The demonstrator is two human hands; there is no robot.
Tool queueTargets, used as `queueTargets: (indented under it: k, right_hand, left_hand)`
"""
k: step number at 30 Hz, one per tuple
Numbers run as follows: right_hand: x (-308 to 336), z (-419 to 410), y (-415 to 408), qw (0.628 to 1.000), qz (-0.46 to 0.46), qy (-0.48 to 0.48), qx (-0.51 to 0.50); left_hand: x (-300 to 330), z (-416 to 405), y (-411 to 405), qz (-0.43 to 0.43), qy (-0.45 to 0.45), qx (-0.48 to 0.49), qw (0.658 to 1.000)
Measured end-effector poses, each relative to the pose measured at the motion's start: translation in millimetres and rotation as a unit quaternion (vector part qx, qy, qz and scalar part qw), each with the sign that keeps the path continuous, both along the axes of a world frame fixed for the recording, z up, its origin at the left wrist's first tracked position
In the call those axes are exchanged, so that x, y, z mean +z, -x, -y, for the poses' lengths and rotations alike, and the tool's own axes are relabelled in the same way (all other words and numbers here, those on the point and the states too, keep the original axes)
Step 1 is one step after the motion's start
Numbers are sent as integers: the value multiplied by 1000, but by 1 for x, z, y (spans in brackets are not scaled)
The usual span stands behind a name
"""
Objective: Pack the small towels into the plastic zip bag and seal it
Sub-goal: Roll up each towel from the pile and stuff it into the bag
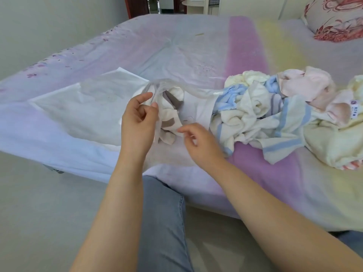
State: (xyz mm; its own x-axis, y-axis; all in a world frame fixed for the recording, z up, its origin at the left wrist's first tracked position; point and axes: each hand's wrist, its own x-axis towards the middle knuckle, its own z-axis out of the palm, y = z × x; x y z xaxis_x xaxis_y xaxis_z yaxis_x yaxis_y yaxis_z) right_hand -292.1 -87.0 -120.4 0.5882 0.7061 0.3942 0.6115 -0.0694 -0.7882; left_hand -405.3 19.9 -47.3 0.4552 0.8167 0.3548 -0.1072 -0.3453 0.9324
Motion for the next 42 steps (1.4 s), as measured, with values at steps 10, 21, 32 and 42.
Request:
queueTargets:
  k: [10, 21, 32, 42]
  right_hand:
    - [-3, 115, -93, 899, -24, 295, -323]
    - [25, 117, -46, 931, -6, 317, -183]
    - [33, 60, -50, 934, 68, 351, 14]
    - [9, 114, -29, 937, -229, -204, -169]
  left_hand:
    - [-13, 34, -28, -2, 37, -21, 999]
    - [-17, 34, -22, -12, 27, -11, 999]
    - [-10, 21, -9, 3, 41, 1, 999]
    - [-7, 24, -9, -12, 28, -7, 1000]
